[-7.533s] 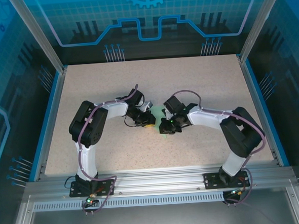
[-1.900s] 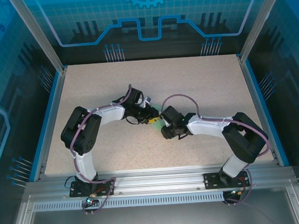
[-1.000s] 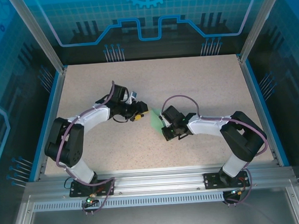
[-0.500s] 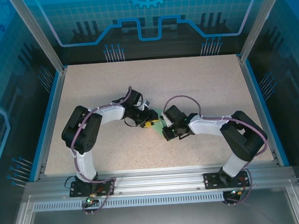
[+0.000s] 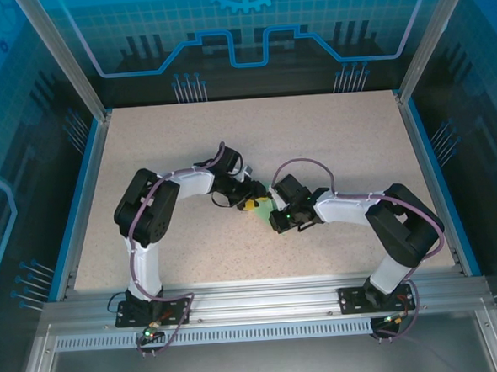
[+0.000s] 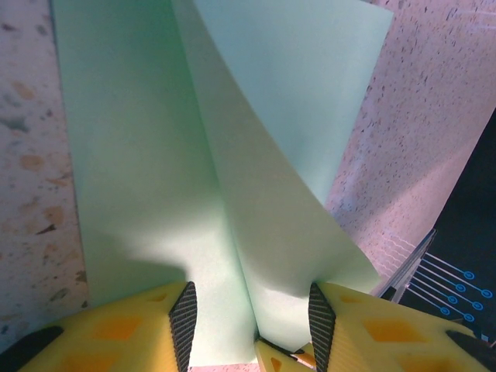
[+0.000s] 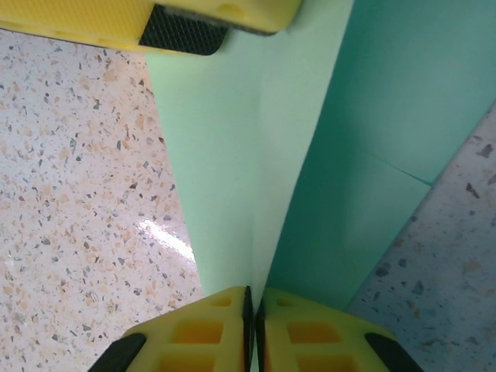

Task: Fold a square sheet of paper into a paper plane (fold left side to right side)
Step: Fourth fold the wing at the center of the table.

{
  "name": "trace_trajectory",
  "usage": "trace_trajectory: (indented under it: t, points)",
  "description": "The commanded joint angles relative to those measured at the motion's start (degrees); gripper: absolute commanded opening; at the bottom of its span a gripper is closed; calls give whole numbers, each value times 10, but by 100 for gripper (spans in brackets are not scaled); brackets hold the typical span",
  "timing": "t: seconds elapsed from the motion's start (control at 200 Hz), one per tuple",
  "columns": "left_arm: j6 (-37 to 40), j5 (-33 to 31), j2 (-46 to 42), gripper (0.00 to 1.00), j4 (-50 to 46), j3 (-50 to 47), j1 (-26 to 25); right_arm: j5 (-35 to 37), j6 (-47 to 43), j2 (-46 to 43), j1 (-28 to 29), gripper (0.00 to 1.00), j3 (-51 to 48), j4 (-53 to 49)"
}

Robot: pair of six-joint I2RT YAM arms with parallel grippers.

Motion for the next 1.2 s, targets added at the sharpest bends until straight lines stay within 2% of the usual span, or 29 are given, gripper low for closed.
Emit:
trace_trajectory:
  t: [0.0, 0.39, 0.7, 0.825, 1.196]
  points:
    - [2, -7, 24, 46, -17, 14, -4, -17, 2, 9, -9, 16, -6, 2]
    - [4, -27, 40, 46, -42, 16, -4, -51, 0, -18, -26, 26, -14, 17]
    - [5, -30, 40, 46, -45, 17, -4, -178, 17, -77, -106, 41, -45, 77]
    - [5, -31, 39, 46, -45, 18, -4, -203, 27, -56, -126, 42, -29, 79]
    - [6, -32, 38, 46, -48, 19, -4, -246, 57, 43, -131, 42, 31, 112]
